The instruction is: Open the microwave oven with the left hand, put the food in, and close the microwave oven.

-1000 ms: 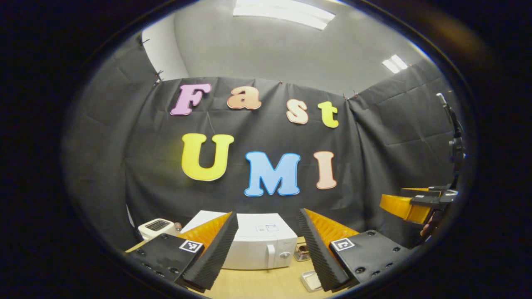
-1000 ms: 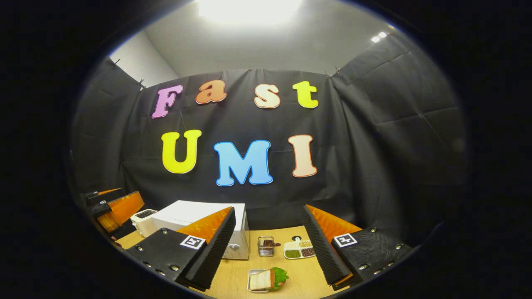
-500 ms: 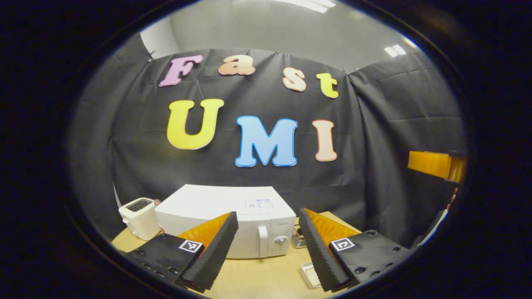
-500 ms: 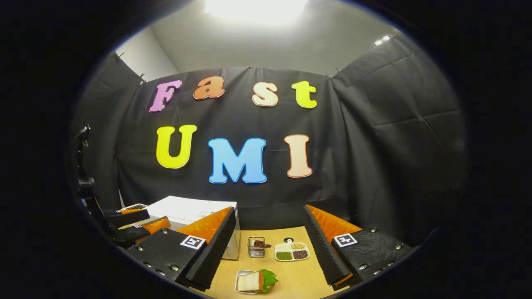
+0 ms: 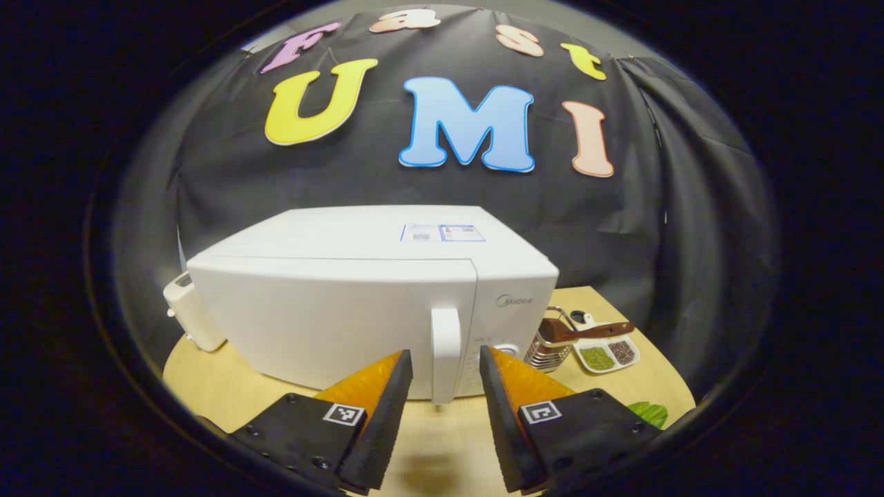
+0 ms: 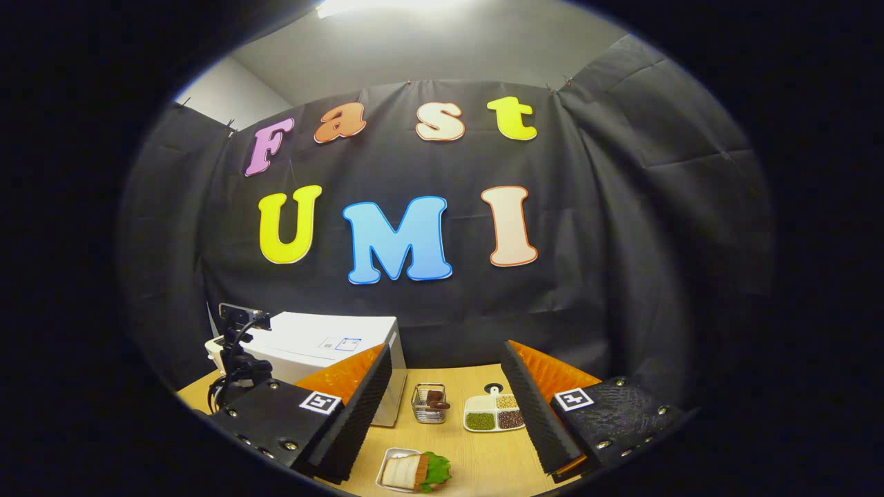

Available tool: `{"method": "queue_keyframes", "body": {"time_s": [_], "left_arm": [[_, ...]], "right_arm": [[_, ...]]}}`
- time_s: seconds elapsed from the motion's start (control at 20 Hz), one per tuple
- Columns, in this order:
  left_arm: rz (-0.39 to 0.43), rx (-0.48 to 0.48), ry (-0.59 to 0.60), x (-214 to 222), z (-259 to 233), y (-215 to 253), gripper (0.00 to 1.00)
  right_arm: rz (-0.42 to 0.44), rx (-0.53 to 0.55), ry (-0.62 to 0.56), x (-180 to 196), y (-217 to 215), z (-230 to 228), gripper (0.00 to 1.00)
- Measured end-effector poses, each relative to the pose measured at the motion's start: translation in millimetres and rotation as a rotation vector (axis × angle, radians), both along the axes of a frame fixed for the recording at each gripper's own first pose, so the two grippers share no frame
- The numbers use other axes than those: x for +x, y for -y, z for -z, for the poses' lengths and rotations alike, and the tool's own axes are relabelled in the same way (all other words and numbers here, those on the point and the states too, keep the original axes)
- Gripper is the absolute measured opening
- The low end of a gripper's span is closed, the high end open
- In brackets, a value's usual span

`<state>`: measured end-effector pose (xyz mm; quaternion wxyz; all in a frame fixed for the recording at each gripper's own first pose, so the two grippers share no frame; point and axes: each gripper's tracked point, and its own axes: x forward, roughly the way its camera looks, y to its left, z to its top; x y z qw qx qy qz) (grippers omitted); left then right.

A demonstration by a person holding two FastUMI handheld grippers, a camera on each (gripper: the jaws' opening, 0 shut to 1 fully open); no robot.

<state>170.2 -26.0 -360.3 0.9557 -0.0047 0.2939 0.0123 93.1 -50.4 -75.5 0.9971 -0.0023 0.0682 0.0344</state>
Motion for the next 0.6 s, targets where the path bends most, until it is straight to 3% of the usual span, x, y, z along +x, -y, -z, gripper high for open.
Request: {"method": "queue_keyframes", "body": {"time_s": [0.15, 0.2, 0.3, 0.5, 0.55, 0.6], "left_arm": [[-0.026, 0.034, -0.035, 11.4, 20.8, -7.3, 0.68], [0.016, -0.008, -0.049, 12.7, 25.7, 8.0, 0.69], [0.032, 0.068, -0.047, 13.8, 22.6, 9.7, 0.33], [0.042, 0.042, -0.075, 10.5, 22.8, 7.4, 0.13], [0.056, 0.049, -0.077, 7.3, 20.2, 6.8, 0.14], [0.068, 0.043, -0.082, 9.0, 21.8, 7.2, 0.06]], "right_arm": [[-0.001, -0.014, -0.021, 11.9, 15.2, 7.9, 0.96], [-0.005, -0.008, -0.028, 14.9, 17.6, 9.9, 0.96], [-0.006, 0.007, -0.038, 20.1, 21.0, 14.2, 0.96], [0.008, 0.018, -0.028, 20.2, 17.5, 13.0, 0.96], [0.010, 0.015, -0.025, 18.6, 14.4, 12.8, 0.96], [0.013, 0.012, -0.022, 17.3, 10.2, 11.5, 0.96]]}}
